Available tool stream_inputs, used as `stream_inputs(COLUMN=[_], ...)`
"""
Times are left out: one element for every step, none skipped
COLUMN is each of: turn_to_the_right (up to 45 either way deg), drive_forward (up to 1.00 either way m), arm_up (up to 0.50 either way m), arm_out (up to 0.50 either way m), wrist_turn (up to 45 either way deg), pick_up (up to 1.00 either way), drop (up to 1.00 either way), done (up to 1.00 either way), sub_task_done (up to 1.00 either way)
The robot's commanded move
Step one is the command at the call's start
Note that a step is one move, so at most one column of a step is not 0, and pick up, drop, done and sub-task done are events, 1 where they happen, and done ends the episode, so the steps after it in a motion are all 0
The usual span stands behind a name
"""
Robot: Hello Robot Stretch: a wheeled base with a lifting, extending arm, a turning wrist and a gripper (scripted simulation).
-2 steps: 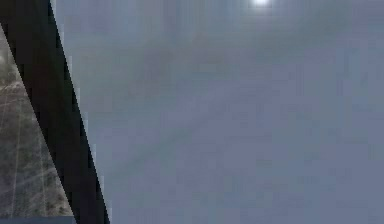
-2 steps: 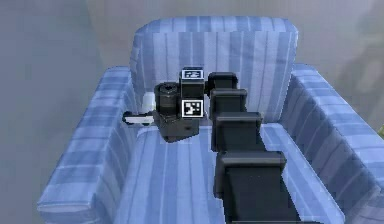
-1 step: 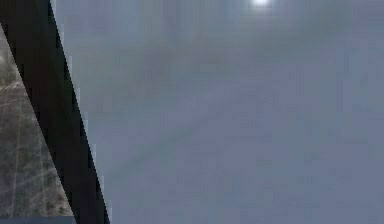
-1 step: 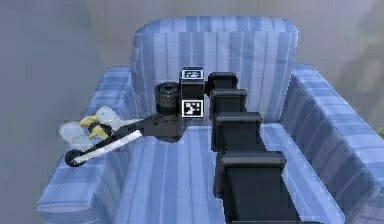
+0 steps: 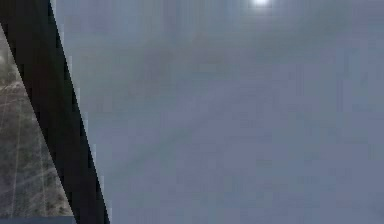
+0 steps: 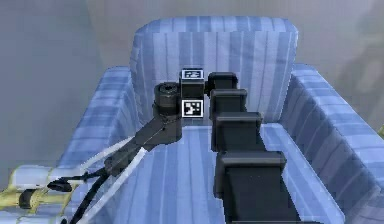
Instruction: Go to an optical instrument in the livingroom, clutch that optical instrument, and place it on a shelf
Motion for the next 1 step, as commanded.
stream_inputs(turn_to_the_right=[0.0], drive_forward=[0.00], arm_up=[0.00], arm_out=[0.00], wrist_turn=[-12.0], pick_up=[0.00], drop=[0.00], done=[0.00], sub_task_done=[0.00])
